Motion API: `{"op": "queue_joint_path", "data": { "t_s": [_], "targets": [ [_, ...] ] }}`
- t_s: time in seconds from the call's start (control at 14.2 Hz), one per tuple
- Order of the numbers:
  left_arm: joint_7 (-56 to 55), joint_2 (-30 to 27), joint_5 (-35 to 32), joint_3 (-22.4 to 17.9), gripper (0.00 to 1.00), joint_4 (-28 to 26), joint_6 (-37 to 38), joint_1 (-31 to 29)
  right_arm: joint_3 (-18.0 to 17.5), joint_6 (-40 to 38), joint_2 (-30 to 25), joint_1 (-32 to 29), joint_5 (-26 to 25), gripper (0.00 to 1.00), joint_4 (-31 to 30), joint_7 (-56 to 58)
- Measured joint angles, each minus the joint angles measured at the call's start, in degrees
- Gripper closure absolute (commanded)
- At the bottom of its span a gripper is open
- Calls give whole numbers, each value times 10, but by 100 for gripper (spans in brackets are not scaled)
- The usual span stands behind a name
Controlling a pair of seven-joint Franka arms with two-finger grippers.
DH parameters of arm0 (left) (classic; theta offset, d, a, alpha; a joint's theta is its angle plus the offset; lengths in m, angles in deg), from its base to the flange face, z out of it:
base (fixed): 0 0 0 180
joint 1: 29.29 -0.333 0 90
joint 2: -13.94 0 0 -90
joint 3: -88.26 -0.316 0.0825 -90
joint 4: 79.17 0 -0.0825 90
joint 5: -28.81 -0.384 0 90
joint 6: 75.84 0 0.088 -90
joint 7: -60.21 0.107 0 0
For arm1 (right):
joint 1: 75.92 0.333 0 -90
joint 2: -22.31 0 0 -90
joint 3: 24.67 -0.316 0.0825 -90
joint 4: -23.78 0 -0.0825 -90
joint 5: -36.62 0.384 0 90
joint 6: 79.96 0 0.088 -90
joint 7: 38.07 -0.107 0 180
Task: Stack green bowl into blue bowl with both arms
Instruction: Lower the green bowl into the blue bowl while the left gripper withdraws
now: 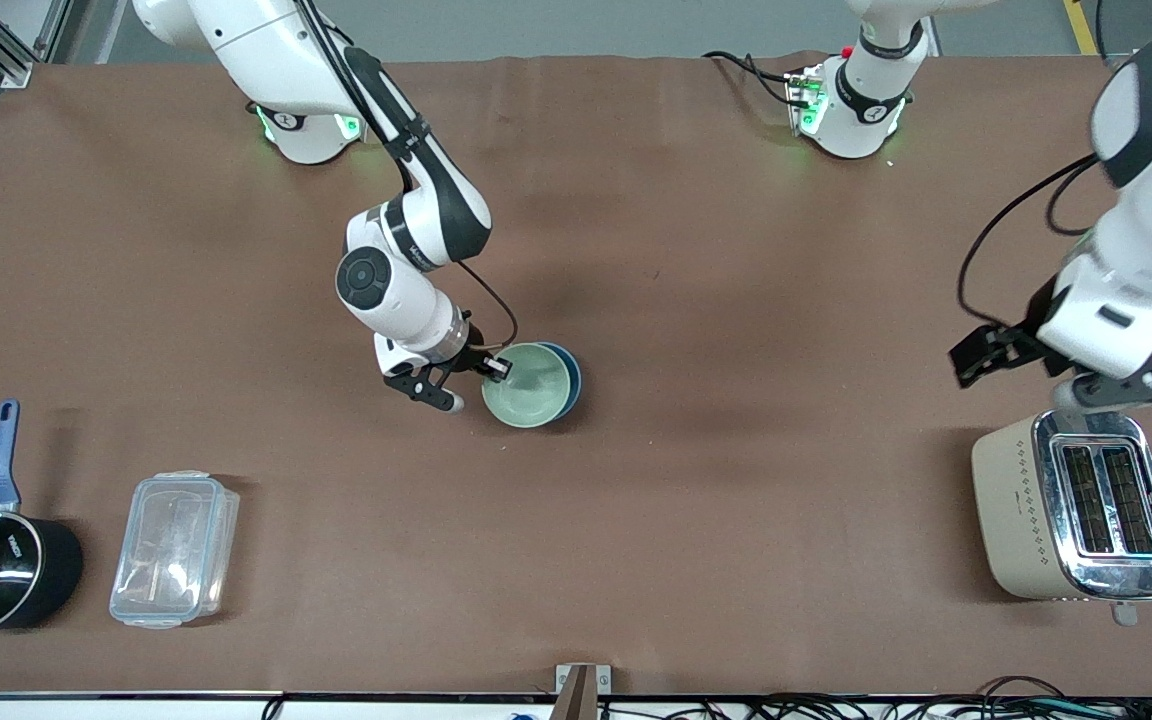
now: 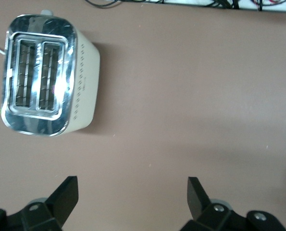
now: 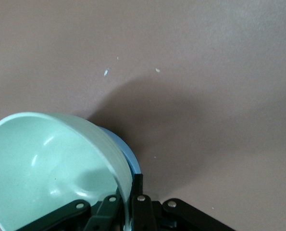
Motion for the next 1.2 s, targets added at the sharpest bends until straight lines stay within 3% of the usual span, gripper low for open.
{"op": "queue_joint_path", "data": {
  "t_s": [0.28, 0.63, 1.2],
  "targets": [
    [26, -44, 18, -3, 0, -7, 47, 2, 0, 0, 0, 3, 0, 97, 0, -12],
    [87, -112, 51, -122, 0, -72, 60, 91, 0, -1, 0, 7, 1, 95, 0, -14],
    [103, -147, 51, -137, 0, -96, 93, 96, 0, -1, 0, 13, 1, 92, 2, -18]
  ]
}}
